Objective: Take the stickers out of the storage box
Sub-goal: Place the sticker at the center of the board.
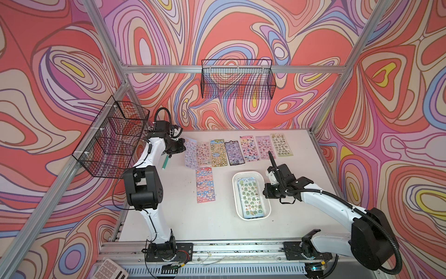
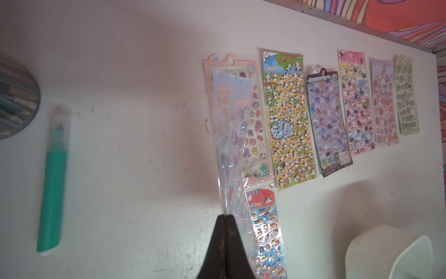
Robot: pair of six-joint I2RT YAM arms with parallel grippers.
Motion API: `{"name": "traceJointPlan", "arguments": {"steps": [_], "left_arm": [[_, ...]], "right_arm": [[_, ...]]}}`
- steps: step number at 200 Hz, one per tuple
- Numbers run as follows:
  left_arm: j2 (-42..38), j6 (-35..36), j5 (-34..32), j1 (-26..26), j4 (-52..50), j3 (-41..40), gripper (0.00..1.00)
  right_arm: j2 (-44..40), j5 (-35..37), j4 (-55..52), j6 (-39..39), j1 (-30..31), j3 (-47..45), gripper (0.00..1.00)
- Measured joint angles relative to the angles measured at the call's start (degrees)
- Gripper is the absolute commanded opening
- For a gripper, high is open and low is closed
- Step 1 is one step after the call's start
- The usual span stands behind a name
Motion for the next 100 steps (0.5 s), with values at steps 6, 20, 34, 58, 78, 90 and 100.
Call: {"name": "traceJointPlan", "arguments": {"steps": [6, 20, 34, 58, 78, 90, 100], "left_arm": [[0.74, 0.37, -0.15, 0.13, -0.42, 1.09, 0.00], [2.60, 1.40, -0.61, 0.61, -0.94, 3.96, 0.00], [4.20, 2.21, -1.01, 1.40, -1.09, 6.10, 0.00], [6.27, 3.80, -1.18, 2.97, -1.66, 7.45, 0.00], [9.16, 5.07, -1.36, 3.96, -2.47, 9.11, 0.00], [11.04, 5.25, -1.22, 4.26, -2.67, 10.10, 0.00], [12.66, 5.44, -1.03, 4.37, -2.86, 10.88, 0.00]], "right_arm": [[0.02, -0.15, 0.04, -0.02, 0.00, 0.00, 0.01], [0.02, -0.42, 0.15, -0.15, 0.00, 0.00, 0.01], [0.04, -0.66, 0.22, -0.28, 0.00, 0.00, 0.01], [0.42, -0.76, 0.31, -0.44, 0.00, 0.00, 0.01], [1.14, -0.79, 0.31, -0.50, 0.00, 0.00, 0.01], [1.60, -0.83, 0.31, -0.59, 0.00, 0.00, 0.01], [2.01, -0.85, 0.31, -0.61, 0.00, 0.00, 0.00]]}}
